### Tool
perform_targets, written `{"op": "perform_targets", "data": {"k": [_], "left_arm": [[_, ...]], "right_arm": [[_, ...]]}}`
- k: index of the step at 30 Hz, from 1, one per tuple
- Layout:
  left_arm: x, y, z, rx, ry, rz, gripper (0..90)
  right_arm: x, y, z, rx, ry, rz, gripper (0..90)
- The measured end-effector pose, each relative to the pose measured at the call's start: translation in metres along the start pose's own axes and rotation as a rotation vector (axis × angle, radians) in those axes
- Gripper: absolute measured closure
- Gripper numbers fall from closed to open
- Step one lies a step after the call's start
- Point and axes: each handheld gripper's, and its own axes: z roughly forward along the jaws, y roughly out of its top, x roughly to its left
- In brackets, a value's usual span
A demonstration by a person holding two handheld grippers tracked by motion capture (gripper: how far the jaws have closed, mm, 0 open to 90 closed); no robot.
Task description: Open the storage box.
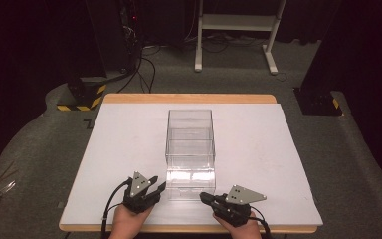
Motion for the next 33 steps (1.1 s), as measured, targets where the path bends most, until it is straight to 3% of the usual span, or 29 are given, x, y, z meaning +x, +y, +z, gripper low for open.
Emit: {"op": "perform_targets", "data": {"k": [5, 7, 11, 16, 24, 33], "left_arm": [[0.013, -0.001, -0.002, -0.009, 0.033, -0.019, 59.0], [0.02, -0.002, -0.002, -0.006, 0.047, -0.038, 58.8], [0.033, -0.004, -0.005, -0.005, 0.082, -0.061, 58.7], [0.046, -0.006, -0.008, -0.013, 0.109, -0.093, 58.2], [0.05, -0.008, -0.008, -0.002, 0.112, -0.089, 57.6], [0.049, -0.008, -0.007, 0.002, 0.107, -0.086, 57.6]], "right_arm": [[0.0, 0.002, -0.006, -0.05, 0.018, 0.022, 88.5], [0.0, 0.003, -0.009, -0.04, -0.006, 0.019, 88.5], [-0.001, 0.0, -0.009, -0.028, -0.009, 0.013, 87.2], [0.001, -0.002, -0.001, 0.004, -0.007, -0.006, 77.0], [0.002, -0.001, 0.009, 0.016, 0.037, -0.025, 82.1], [0.008, -0.004, 0.006, 0.022, 0.077, -0.04, 87.3]]}}
